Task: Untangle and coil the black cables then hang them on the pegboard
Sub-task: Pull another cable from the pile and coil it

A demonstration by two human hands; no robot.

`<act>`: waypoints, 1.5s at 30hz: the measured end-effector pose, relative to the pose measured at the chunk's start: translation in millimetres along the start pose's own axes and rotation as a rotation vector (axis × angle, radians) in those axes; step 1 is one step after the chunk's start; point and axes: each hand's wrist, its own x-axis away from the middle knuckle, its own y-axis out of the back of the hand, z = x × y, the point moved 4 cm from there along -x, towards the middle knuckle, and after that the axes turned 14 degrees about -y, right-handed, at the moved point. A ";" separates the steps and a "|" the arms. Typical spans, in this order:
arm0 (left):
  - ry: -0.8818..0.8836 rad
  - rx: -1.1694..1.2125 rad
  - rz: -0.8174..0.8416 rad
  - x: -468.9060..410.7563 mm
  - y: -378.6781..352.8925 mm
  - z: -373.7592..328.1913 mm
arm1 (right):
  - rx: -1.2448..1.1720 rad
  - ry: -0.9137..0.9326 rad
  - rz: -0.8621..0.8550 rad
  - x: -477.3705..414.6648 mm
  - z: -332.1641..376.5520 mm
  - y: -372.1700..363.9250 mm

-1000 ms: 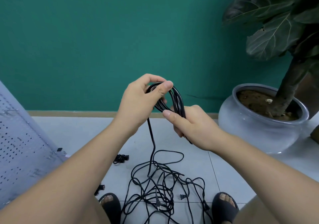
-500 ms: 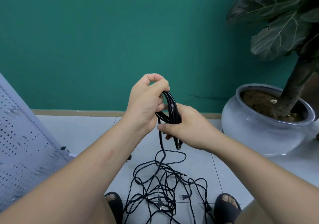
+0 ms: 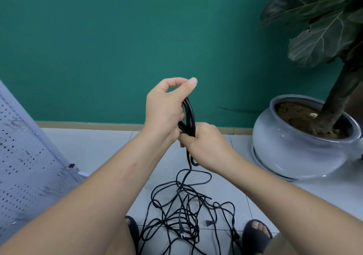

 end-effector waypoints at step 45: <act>-0.125 -0.947 1.091 108.4 -38.0 73.4 | -0.643 0.078 -0.491 -23.3 -38.8 107.6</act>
